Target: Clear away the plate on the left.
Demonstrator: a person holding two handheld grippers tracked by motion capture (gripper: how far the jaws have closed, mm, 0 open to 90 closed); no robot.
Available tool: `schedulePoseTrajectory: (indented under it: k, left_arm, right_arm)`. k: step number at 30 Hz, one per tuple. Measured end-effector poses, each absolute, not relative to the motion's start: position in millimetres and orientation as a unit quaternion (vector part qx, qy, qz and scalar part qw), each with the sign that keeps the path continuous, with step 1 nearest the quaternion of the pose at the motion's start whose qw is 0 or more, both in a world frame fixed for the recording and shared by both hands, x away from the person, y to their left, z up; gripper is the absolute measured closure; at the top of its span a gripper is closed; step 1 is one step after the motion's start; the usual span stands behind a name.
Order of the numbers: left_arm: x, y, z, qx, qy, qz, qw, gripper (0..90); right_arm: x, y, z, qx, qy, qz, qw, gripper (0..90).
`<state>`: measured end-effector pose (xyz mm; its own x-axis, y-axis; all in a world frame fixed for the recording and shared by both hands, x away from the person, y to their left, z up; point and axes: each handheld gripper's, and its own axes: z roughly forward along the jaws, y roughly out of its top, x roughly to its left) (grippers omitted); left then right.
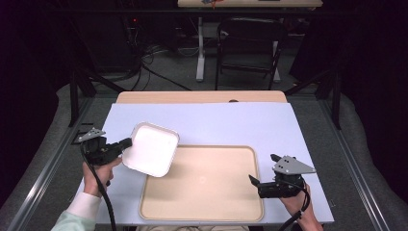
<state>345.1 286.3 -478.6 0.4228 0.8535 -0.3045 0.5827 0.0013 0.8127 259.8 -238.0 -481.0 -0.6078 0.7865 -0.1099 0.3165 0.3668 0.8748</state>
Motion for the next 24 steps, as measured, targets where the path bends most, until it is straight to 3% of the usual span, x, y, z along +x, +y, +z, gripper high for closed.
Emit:
schedulePoseTrajectory:
  k: [24]
  left_arm:
    - [343.1,242.4,-476.8,0.718,0.478,0.120,0.492,88.2]
  right_arm:
    - [276.0,-196.7,-480.2,0.326,0.801,0.446,0.229,0.0]
